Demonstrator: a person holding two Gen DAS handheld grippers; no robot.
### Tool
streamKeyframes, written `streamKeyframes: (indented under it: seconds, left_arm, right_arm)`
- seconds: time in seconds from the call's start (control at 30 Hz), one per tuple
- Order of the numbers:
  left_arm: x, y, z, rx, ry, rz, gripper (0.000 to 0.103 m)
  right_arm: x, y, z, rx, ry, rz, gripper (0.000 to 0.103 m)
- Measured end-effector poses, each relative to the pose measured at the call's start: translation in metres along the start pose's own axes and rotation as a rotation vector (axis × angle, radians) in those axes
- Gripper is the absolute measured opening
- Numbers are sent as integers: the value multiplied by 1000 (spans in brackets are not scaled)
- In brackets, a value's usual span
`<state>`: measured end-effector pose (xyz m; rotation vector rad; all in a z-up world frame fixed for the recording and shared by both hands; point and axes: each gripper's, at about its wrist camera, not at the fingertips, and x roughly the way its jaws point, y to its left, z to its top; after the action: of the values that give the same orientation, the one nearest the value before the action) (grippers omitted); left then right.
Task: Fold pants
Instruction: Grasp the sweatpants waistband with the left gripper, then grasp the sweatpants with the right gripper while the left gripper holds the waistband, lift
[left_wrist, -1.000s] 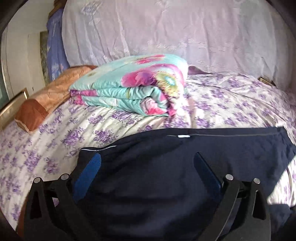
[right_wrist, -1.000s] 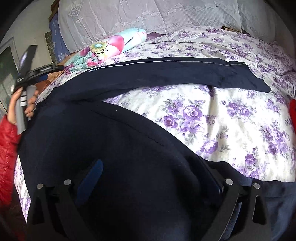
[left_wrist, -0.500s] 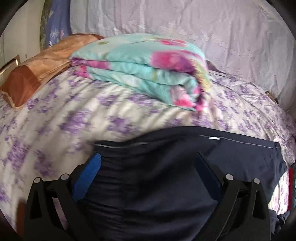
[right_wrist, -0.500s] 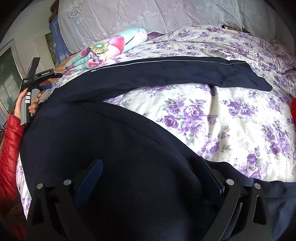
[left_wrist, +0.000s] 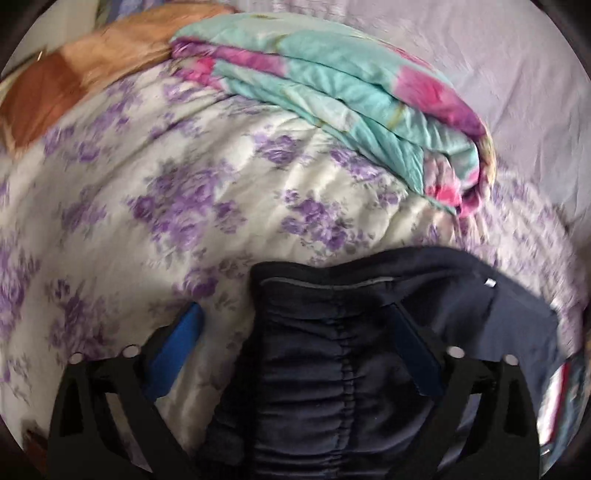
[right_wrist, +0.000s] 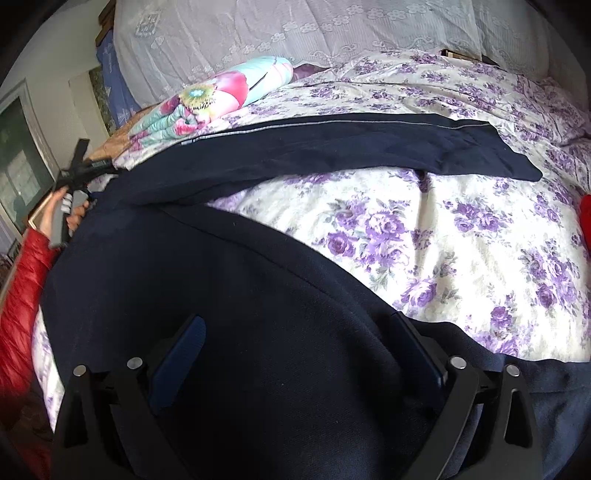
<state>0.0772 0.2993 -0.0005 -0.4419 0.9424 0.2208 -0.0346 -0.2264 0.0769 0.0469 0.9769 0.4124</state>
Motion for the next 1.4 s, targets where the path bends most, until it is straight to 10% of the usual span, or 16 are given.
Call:
streamKeyframes:
  seconds: [0.17, 0.63, 1.1, 1.3, 1.4]
  left_arm:
    - [-8, -16, -1, 105, -76, 42, 51]
    - [-31, -19, 0, 110, -179, 32, 46]
    - [-28, -17, -1, 97, -169, 33, 46]
    - [-27, -16, -1, 97, -169, 35, 46]
    - [-28, -17, -1, 93, -177, 30, 46]
  right_arm:
    - [-27, 0, 35, 19, -98, 133, 85]
    - [105, -4, 194, -275, -9, 36, 86]
    - [204, 20, 263, -564, 71, 44, 85]
    - [232, 25, 256, -562, 162, 86, 61]
    - [216, 41, 244, -626, 142, 39, 21]
